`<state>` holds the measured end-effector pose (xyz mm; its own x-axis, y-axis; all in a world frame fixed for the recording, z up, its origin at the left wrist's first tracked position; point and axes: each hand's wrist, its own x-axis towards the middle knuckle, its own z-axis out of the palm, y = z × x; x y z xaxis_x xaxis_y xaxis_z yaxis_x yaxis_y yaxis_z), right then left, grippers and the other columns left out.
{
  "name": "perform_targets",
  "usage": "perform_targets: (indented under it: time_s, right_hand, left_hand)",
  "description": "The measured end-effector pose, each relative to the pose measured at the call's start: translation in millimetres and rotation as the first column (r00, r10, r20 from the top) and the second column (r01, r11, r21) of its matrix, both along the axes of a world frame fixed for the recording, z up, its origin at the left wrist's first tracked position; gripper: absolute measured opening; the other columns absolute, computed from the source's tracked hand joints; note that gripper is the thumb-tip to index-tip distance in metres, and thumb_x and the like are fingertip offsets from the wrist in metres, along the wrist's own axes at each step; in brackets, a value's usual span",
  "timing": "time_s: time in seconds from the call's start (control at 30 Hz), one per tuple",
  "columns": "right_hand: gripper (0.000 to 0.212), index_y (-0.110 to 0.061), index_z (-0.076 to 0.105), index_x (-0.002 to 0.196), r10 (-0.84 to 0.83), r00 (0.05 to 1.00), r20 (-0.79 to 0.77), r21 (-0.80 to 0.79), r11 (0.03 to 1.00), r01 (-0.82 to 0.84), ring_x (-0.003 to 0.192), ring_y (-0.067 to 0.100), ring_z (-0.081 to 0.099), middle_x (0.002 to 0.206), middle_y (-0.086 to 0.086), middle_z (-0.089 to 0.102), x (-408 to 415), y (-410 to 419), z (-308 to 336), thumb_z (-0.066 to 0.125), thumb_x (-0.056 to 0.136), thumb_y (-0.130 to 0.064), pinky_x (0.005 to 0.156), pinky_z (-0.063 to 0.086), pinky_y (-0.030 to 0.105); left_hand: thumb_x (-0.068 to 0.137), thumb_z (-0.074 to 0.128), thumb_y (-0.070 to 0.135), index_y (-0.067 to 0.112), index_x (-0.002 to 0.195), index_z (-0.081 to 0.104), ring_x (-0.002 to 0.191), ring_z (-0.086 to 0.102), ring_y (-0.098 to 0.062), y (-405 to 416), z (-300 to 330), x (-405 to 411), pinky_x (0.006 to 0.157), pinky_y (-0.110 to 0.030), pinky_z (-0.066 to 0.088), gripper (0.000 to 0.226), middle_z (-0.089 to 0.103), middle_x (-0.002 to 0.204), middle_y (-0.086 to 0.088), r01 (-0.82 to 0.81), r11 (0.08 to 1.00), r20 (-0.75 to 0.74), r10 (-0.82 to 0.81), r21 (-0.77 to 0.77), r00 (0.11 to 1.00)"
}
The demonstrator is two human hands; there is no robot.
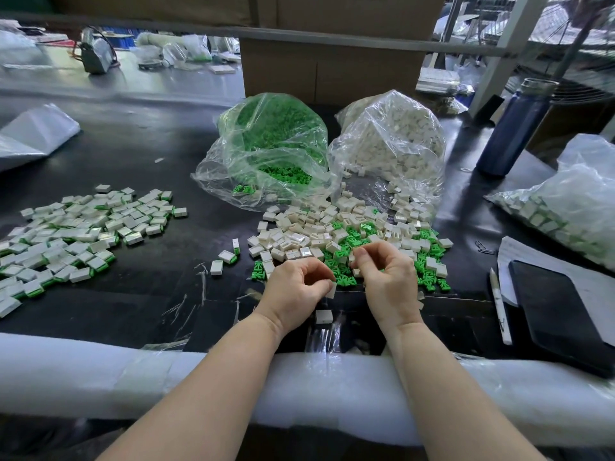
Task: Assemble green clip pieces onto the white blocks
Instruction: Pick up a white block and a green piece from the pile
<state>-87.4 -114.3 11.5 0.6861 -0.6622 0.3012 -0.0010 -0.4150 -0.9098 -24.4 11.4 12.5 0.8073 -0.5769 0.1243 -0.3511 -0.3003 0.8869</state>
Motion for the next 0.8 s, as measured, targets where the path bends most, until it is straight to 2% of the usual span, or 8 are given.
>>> perform_targets:
  time_s: [0.1,0.27,0.33,0.4,0.5,0.6,0.7,0.8]
  right_hand:
    - [0.013,-0.012,0.064,0.076,-0.019,1.0,-0.007,0.001,1.0,0.019,0.071,0.025,0.06,0.068,0.003,0.063,0.6,-1.0,-0.4,0.062,0.088,-0.014,0.068,0.048,0.033]
    - [0.017,-0.017,0.062,0.071,-0.033,0.999,-0.03,-0.02,0.999,0.032,0.067,0.019,0.058,0.066,0.001,0.063,-0.1,-0.8,-0.1,0.062,0.088,-0.015,0.064,0.045,0.028]
    - [0.014,-0.016,0.064,0.073,-0.026,0.998,-0.056,-0.036,0.999,0.024,0.069,0.019,0.059,0.067,0.0,0.063,-0.1,-0.9,0.4,0.063,0.087,-0.015,0.067,0.048,0.03]
    - [0.01,-0.016,0.066,0.076,-0.015,0.996,-0.092,-0.07,0.997,0.009,0.073,0.019,0.06,0.071,-0.002,0.065,-0.4,-0.2,1.1,0.065,0.085,-0.012,0.072,0.051,0.034]
    - [0.017,-0.019,0.069,0.077,-0.032,0.987,-0.155,-0.188,0.982,0.002,0.08,0.018,0.06,0.077,-0.007,0.063,-1.8,1.5,1.0,0.063,0.081,-0.003,0.08,0.05,0.038]
    - [0.018,-0.017,0.071,0.081,-0.058,0.952,-0.3,-0.317,0.948,-0.042,0.097,0.02,0.055,0.086,-0.009,0.054,-1.5,1.9,-0.8,0.06,0.075,-0.003,0.092,0.04,0.038]
    - [0.015,-0.021,0.072,0.086,-0.104,0.899,-0.425,-0.413,0.906,-0.09,0.107,0.016,0.047,0.093,-0.009,0.048,-0.5,1.7,-2.7,0.063,0.075,-0.015,0.084,0.024,0.028]
    - [0.013,-0.025,0.071,0.089,-0.141,0.879,-0.455,-0.465,0.879,-0.099,0.109,0.013,0.045,0.1,-0.009,0.049,-0.2,2.1,-4.1,0.064,0.078,-0.025,0.085,0.022,0.03]
  left_hand:
    - [0.077,0.067,0.006,0.018,0.07,0.072,0.073,0.055,-0.007,0.6,1.5,-1.1,0.069,-0.012,0.043,0.015,0.058,0.074,0.011,0.079,0.993,0.032,-0.082,0.084,0.996]
    - [0.076,0.071,0.013,0.017,0.071,0.076,0.068,0.051,-0.003,0.9,3.2,-2.7,0.072,-0.024,0.044,0.008,0.054,0.067,0.013,0.24,0.953,0.054,-0.254,0.187,0.966]
    - [0.079,0.07,0.021,0.024,0.061,0.073,0.066,0.05,-0.003,1.2,3.8,-2.3,0.071,-0.03,0.044,0.018,0.053,0.064,0.013,0.253,0.947,0.044,-0.267,0.197,0.963]
    - [0.081,0.069,0.025,0.025,0.053,0.069,0.064,0.05,-0.003,1.8,3.4,-1.6,0.07,-0.03,0.043,0.028,0.052,0.061,0.012,0.245,0.953,0.033,-0.255,0.177,0.966]
    - [0.08,0.07,0.021,0.018,0.056,0.069,0.061,0.049,-0.002,1.1,1.3,-1.3,0.065,-0.021,0.041,0.025,0.052,0.061,0.011,0.18,0.978,0.037,-0.185,0.103,0.982]
    - [0.079,0.072,0.016,0.015,0.066,0.07,0.064,0.05,-0.001,-0.3,-1.4,-0.8,0.064,-0.011,0.038,0.013,0.053,0.067,0.013,0.041,0.999,0.105,-0.044,0.033,0.993]
    - [0.079,0.07,0.009,0.01,0.08,0.073,0.074,0.048,-0.006,-1.8,-4.2,0.8,0.069,-0.004,0.034,0.003,0.049,0.074,0.015,-0.091,0.996,0.264,0.085,0.013,0.961]
    - [0.082,0.064,0.005,0.012,0.097,0.07,0.092,0.04,-0.011,-2.5,-7.9,3.6,0.082,-0.002,0.026,0.017,0.046,0.089,0.007,-0.237,0.971,0.392,0.205,0.035,0.897]
